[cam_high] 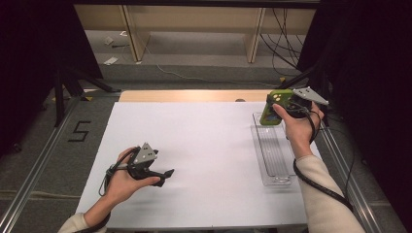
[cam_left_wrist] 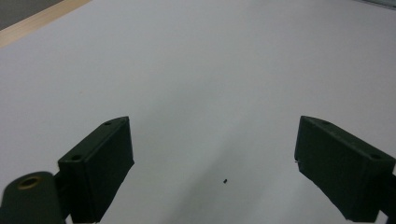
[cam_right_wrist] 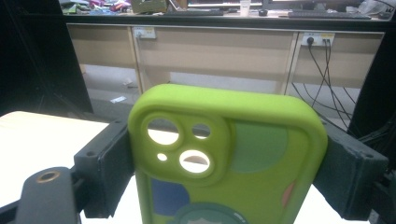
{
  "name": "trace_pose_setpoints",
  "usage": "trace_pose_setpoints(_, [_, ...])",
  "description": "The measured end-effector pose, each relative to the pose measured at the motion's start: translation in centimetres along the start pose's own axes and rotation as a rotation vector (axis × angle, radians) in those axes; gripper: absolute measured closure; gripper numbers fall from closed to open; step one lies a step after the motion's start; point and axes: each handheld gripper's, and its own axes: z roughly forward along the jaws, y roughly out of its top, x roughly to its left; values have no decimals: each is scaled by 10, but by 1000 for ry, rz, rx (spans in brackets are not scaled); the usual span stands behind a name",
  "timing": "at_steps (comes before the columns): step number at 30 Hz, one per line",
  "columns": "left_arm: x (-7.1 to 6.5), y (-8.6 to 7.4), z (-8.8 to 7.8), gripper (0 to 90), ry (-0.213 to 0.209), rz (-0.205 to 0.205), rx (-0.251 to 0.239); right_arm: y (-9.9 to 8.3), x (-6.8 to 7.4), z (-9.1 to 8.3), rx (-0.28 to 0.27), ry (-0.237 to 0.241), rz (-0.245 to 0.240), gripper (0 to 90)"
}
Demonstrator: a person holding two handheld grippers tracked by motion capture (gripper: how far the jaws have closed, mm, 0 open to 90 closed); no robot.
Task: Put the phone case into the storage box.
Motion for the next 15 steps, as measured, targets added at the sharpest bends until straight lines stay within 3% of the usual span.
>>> trace_pose_setpoints(15, [0,0,0,112,1,1,-1,0,0,4,5,0,-2,167])
